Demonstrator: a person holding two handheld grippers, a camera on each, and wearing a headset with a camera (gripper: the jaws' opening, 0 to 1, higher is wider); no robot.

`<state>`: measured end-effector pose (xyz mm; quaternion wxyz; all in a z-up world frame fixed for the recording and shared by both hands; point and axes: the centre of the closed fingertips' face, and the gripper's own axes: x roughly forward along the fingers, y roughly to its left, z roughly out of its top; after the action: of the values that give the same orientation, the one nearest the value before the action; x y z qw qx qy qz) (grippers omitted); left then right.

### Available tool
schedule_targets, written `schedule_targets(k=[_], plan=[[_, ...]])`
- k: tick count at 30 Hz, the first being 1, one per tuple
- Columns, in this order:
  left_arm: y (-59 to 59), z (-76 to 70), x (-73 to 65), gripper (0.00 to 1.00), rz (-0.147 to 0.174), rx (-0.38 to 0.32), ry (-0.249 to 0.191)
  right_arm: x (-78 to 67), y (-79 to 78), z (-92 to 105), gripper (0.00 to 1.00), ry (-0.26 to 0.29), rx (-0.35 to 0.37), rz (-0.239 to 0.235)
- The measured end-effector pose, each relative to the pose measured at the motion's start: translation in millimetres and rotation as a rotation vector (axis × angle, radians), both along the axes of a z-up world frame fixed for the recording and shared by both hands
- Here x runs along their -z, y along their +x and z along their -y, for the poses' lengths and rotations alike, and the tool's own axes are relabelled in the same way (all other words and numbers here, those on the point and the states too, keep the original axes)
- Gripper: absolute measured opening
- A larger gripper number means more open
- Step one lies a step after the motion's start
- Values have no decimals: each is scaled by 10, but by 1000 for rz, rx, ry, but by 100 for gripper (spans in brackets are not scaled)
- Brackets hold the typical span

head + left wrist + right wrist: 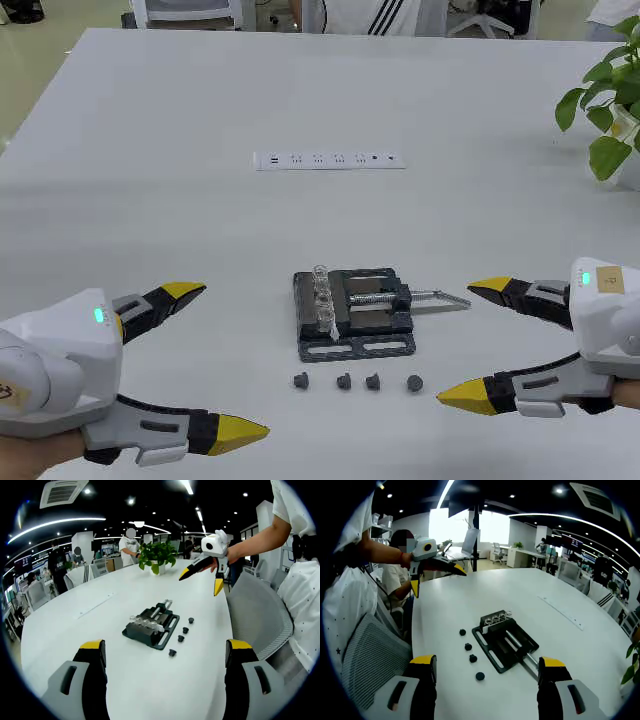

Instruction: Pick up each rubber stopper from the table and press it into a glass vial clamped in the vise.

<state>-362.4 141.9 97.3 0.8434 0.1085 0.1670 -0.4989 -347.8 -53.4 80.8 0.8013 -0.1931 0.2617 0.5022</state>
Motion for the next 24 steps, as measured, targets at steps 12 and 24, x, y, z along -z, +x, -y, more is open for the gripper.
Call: schedule_targets(k=[12,24], plan=[[16,5,4,99,0,4,-4,13,-10,-14,81,-20,-17,-13],[28,22,-6,99,2,8,-7,65,11,12,81,-34,-33,-27]])
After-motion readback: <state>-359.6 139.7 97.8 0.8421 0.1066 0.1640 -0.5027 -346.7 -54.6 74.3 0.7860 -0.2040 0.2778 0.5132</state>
